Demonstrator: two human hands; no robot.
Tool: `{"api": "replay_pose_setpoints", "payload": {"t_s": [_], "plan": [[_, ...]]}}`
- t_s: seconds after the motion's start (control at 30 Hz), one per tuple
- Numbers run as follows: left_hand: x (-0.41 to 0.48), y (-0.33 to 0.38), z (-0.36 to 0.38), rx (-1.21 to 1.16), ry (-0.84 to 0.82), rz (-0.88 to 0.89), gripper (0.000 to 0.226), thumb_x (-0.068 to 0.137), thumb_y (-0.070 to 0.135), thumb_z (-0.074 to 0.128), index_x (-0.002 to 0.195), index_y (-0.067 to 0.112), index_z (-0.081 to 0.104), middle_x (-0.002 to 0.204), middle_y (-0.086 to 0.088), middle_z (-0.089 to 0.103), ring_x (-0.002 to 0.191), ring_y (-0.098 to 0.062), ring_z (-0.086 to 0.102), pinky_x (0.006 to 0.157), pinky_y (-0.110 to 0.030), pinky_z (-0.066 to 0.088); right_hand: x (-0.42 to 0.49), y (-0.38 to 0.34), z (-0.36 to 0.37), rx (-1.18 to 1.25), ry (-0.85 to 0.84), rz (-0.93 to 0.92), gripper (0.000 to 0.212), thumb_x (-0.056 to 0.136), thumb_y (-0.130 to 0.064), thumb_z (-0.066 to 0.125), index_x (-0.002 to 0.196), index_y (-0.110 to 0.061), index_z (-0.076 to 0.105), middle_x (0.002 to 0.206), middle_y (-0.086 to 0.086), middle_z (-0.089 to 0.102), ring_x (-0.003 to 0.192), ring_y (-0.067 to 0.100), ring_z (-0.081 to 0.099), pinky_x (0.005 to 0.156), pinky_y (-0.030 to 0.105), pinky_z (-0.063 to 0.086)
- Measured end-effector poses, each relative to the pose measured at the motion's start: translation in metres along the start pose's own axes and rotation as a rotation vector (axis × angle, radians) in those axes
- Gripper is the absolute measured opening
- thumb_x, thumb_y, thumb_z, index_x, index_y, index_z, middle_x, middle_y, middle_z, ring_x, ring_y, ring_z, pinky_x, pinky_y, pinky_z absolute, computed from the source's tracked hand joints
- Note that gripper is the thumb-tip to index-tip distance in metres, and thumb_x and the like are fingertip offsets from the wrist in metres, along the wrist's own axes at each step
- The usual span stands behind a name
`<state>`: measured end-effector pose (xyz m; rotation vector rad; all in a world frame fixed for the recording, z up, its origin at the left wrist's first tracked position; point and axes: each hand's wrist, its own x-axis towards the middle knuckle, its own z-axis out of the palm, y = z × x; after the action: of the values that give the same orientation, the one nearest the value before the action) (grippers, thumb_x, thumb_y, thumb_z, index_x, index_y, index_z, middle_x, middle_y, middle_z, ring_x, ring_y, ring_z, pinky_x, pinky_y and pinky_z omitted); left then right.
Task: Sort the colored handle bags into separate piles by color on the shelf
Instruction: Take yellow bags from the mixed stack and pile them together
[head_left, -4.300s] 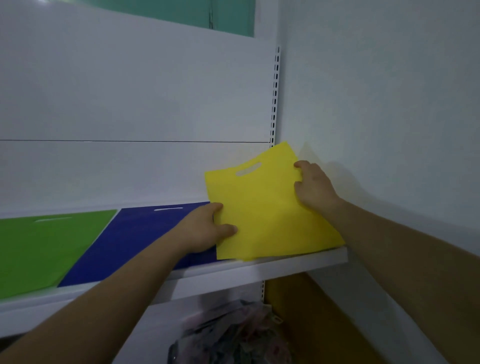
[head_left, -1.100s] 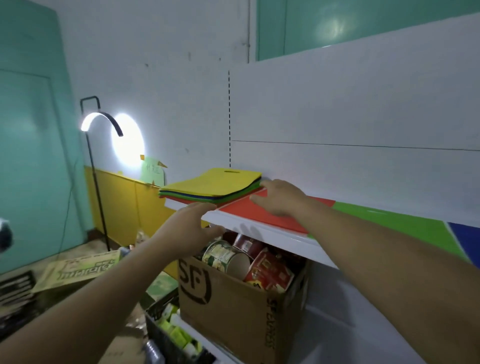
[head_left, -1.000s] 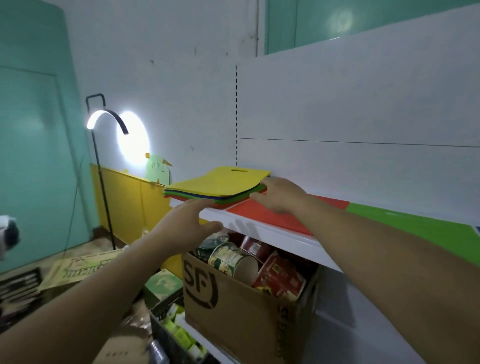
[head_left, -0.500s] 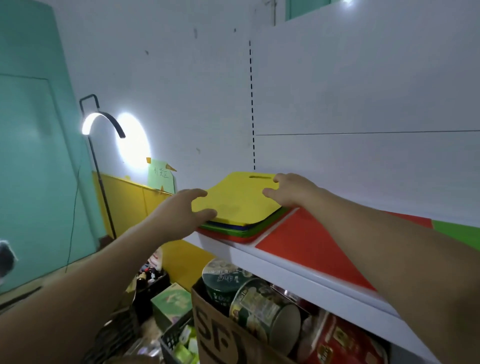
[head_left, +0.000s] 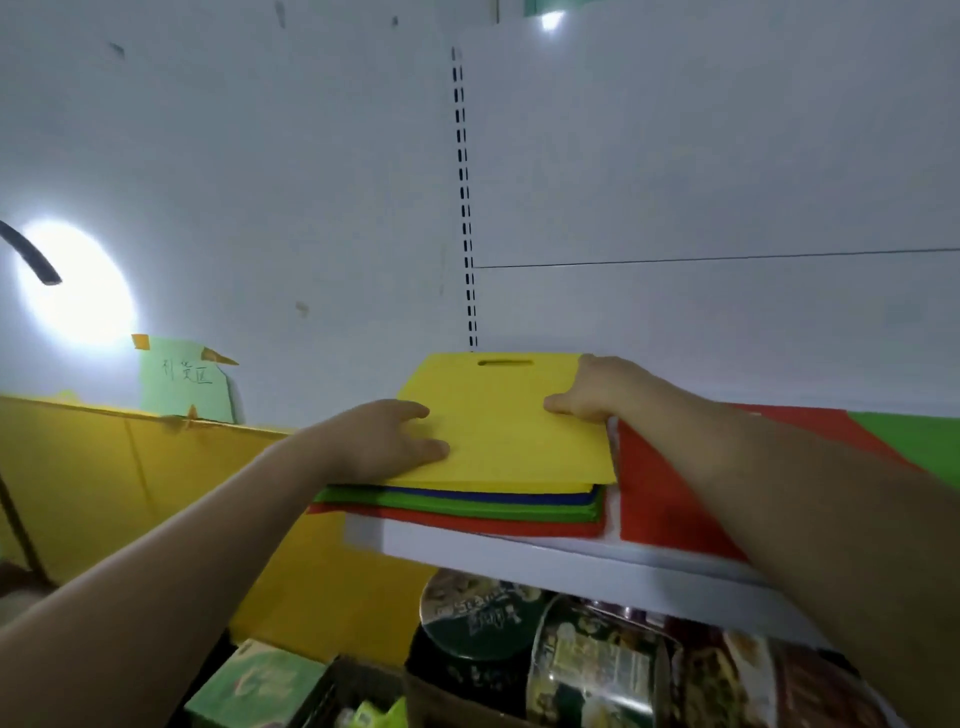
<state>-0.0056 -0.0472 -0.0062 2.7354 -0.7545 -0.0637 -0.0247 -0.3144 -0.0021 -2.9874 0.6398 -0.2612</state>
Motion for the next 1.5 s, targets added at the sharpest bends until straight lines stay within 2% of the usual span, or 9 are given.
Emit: {"api": "replay_pose_setpoints", "payload": {"t_s": [0.13,0.27,0.37,0.73,0.97,1.07,1.23,1.37,1.5], "plan": [[0.014,-0.011,0.009,0.06,-0.089,0.109,0.079,0.086,0.07,0.035,0.149,0.024,0.023,0.157,0.002,0.02,0.142,-0.021,0.021,0.115,-0.043,0.019,-0.013,-0.01,0.001,0.062,0.141,0.067,0.07,0.083,-0.043,0.064,0.136,-0.009,0.034,0.123,0.015,0.051,0.108,0.032,0.053,0.073,0.032,0.041],[0.022,-0.014,0.014,0.143,-0.055,0.136,0.081,0.083,0.077,0.026,0.148,0.029,0.023,0.156,0.004,0.02,0.142,-0.024,0.018,0.112,-0.054,0.017,-0.03,-0.014,0.002,0.211,0.302,0.047,0.058,0.088,-0.01,0.051,0.142,-0.016,0.031,0.112,0.018,0.056,0.097,0.033,0.054,0.073,0.032,0.04],[0.021,-0.014,0.014,0.176,-0.046,0.174,0.081,0.083,0.077,0.023,0.148,0.029,0.022,0.155,0.003,0.022,0.142,-0.026,0.019,0.111,-0.056,0.017,-0.044,-0.012,0.003,0.319,0.398,0.065,0.056,0.09,-0.01,0.048,0.143,-0.021,0.032,0.11,0.019,0.058,0.089,0.032,0.052,0.069,0.031,0.037],[0.012,-0.012,0.007,0.135,-0.063,0.168,0.08,0.084,0.075,0.029,0.148,0.027,0.022,0.154,0.001,0.023,0.14,-0.025,0.023,0.112,-0.051,0.02,-0.066,-0.011,-0.01,0.454,0.641,-0.077,0.046,0.096,-0.01,0.044,0.141,-0.019,0.039,0.13,0.01,0.053,0.114,0.029,0.051,0.088,0.03,0.038],[0.01,-0.025,-0.008,-0.328,0.177,0.143,0.077,0.082,0.053,0.063,0.146,0.023,0.03,0.152,-0.004,0.027,0.135,-0.025,0.033,0.108,-0.037,0.031,-0.085,-0.02,-0.037,0.739,0.874,-0.098,0.033,0.097,-0.009,0.047,0.128,-0.017,0.051,0.087,-0.016,0.047,0.076,0.009,0.047,0.068,0.02,0.037],[0.011,-0.031,-0.017,-0.619,0.294,0.143,0.058,0.082,0.034,0.071,0.134,0.024,0.047,0.141,-0.006,0.042,0.122,-0.025,0.045,0.097,-0.036,0.04,-0.099,-0.018,-0.051,0.795,0.946,-0.035,0.028,0.097,-0.009,0.046,0.123,-0.018,0.053,0.077,-0.015,0.043,0.06,0.003,0.043,0.055,0.012,0.034],[0.005,-0.033,-0.029,-1.018,0.189,0.293,0.026,0.081,0.019,0.071,0.096,0.039,0.063,0.126,-0.003,0.056,0.11,-0.021,0.057,0.097,-0.042,0.047,-0.128,-0.012,-0.069,0.792,1.066,0.068,0.026,0.095,-0.008,0.048,0.118,-0.017,0.055,0.08,-0.013,0.045,0.061,-0.009,0.046,0.055,0.007,0.035],[-0.009,-0.013,-0.028,-1.029,0.162,0.471,0.037,0.083,0.013,0.068,0.099,0.046,0.061,0.121,0.001,0.059,0.11,-0.021,0.057,0.093,-0.041,0.049,-0.163,-0.006,-0.076,0.821,1.143,0.162,0.03,0.092,-0.014,0.055,0.122,-0.021,0.053,0.091,-0.013,0.049,0.073,-0.007,0.049,0.063,0.012,0.039],[-0.026,0.021,-0.017,-0.951,0.19,0.645,0.041,0.089,0.011,0.06,0.116,0.041,0.055,0.116,0.01,0.053,0.101,-0.014,0.052,0.08,-0.027,0.042,-0.203,0.008,-0.073,0.803,0.927,0.208,0.059,0.086,-0.014,0.067,0.135,-0.03,0.039,0.123,-0.011,0.046,0.099,0.004,0.052,0.085,0.022,0.045]]}}
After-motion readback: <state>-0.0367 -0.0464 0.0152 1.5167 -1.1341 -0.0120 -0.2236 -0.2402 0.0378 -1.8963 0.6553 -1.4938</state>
